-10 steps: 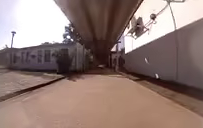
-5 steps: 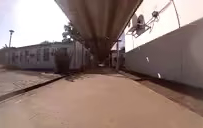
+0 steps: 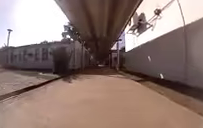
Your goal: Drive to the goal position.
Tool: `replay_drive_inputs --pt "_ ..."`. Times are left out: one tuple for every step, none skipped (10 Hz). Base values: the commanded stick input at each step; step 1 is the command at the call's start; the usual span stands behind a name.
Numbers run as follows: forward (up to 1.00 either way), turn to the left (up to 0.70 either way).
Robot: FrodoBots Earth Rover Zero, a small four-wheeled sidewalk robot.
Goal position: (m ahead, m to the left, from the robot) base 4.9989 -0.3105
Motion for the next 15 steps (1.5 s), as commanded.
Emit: replay_drive_inputs --pt "0.5 0.0" --pt "0.5 0.0" --pt "0.5 0.0" --pt "0.5 0.0" --pt "0.5 0.0" --pt "0.5 0.0" --pt "0.5 0.0" --pt "0.5 0.0" --pt "0.5 0.0" --pt "0.5 0.0" --pt "0.5 0.0" --pt "0.5 0.0" --pt "0.5 0.0" --pt "0.5 0.0" --pt "0.5 0.0"
